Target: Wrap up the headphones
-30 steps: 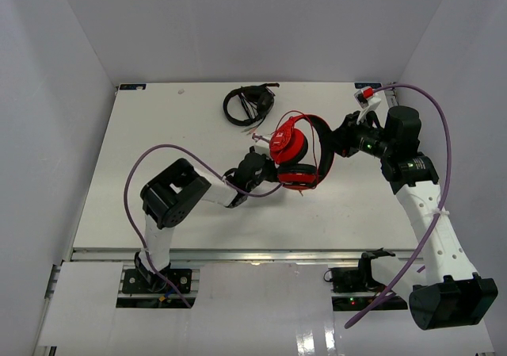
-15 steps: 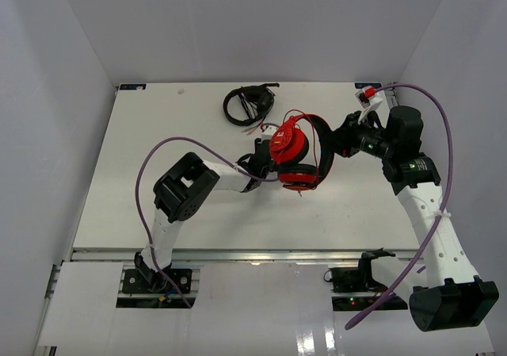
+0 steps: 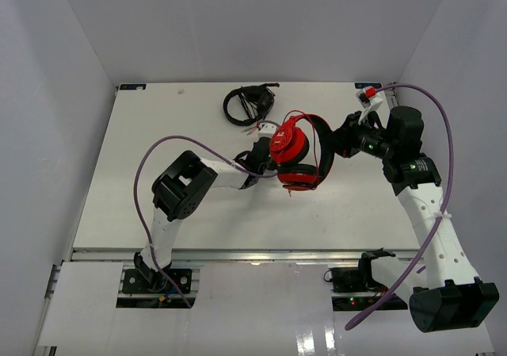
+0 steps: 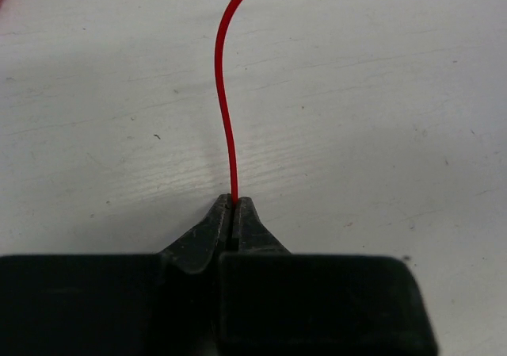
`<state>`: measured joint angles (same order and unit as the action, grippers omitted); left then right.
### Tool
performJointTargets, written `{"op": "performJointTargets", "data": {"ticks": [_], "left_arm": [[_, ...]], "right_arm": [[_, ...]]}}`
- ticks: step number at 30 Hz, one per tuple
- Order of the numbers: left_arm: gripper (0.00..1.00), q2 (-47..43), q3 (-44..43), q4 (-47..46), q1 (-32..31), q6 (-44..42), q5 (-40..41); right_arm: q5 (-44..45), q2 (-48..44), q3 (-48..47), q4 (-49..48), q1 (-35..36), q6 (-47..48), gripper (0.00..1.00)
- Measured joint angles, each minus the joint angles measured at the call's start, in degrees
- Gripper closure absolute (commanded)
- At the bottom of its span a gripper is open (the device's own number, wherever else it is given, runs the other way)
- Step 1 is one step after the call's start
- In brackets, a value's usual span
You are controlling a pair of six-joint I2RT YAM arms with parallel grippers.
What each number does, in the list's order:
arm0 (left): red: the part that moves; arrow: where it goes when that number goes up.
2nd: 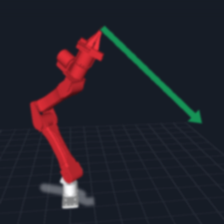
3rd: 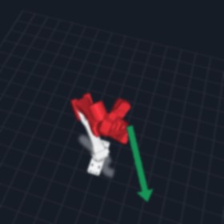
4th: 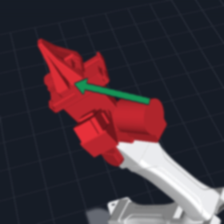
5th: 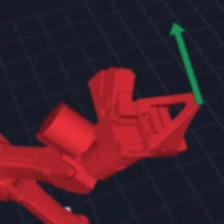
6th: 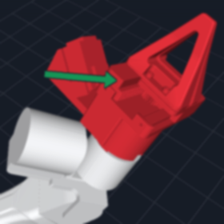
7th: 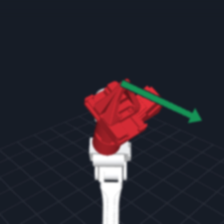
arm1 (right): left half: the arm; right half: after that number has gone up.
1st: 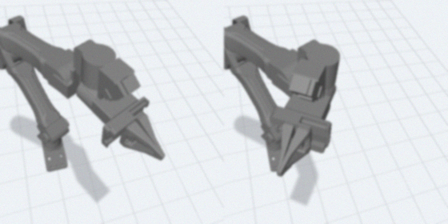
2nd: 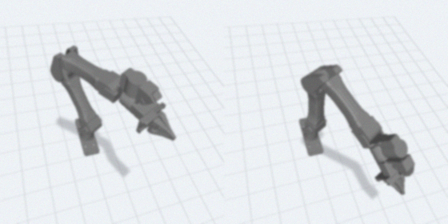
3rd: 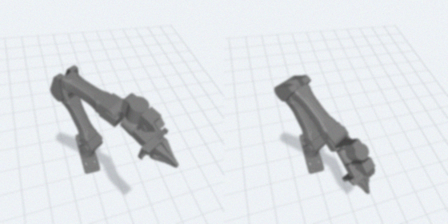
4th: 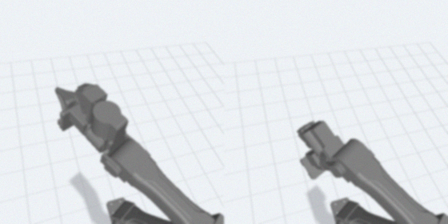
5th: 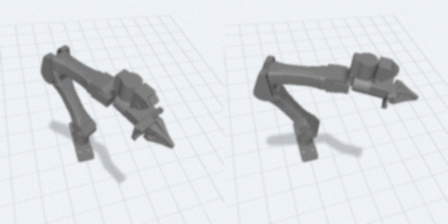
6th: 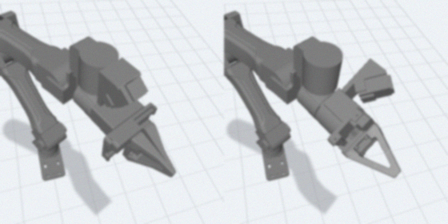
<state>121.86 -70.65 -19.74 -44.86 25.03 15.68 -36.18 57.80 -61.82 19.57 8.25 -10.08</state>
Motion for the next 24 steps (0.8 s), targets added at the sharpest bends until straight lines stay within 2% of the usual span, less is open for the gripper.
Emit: {"op": "performJointTargets", "data": {"ticks": [7, 11, 16, 24], "left_arm": [[1.0, -0.25, 0.95, -1.37, 0.15, -0.62, -6.54], [1.0, -4.19, 7.84, -4.64, -0.54, -0.55, -12.32], [1.0, -12.48, 19.88, -6.71, -5.55, -0.48, -15.77], [1.0, -19.68, 28.7, -6.61, -14.26, 1.26, -17.68]], "right_arm": [[0.38, 0.0, -0.02, 0.02, 0.0, 0.02, 0.92], [2.38, 0.27, -0.79, 0.63, 0.0, -0.19, 0.92], [4.65, 2.41, -3.6, 1.09, -0.35, -1.31, 0.92], [6.01, 6.17, -5.4, 1.55, -2.47, -3.72, 0.92]]}}
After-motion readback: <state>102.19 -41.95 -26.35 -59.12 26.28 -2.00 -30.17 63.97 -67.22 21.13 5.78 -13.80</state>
